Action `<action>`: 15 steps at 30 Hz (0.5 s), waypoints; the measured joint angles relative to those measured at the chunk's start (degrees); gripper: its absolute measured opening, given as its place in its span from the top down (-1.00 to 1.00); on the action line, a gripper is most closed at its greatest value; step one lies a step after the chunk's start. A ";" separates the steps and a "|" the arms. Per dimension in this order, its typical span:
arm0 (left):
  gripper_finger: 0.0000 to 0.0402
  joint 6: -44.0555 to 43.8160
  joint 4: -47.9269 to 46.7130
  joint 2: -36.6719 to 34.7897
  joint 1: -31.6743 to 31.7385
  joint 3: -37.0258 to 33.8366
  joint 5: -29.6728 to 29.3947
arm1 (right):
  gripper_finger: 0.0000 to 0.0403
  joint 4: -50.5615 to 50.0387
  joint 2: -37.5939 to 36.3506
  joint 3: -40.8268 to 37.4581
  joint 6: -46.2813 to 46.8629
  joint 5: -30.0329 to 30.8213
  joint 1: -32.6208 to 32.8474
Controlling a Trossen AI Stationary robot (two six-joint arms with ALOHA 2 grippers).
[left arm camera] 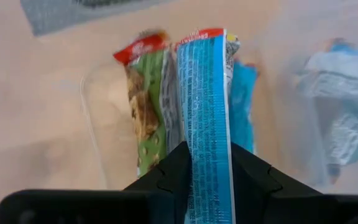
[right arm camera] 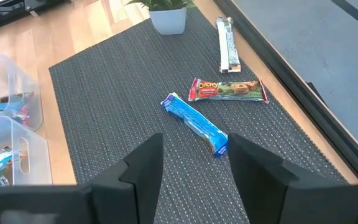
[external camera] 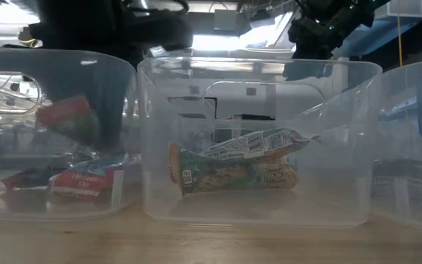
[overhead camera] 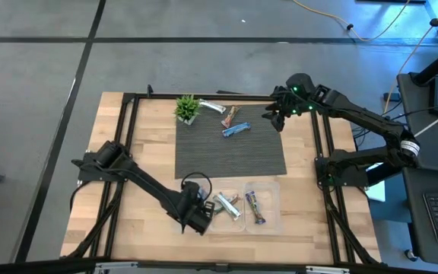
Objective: Pick and place Granola Bars by type
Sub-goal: Put the red granola bar into the left transparent bin
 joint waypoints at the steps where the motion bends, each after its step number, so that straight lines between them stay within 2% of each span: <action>1: 0.57 -0.80 -0.06 0.21 0.00 0.00 0.78 | 0.10 0.00 0.00 0.00 0.02 0.00 0.00; 15: 0.57 -2.28 -0.27 0.40 0.02 0.00 5.27 | 0.10 0.00 0.00 0.00 -0.35 0.00 0.00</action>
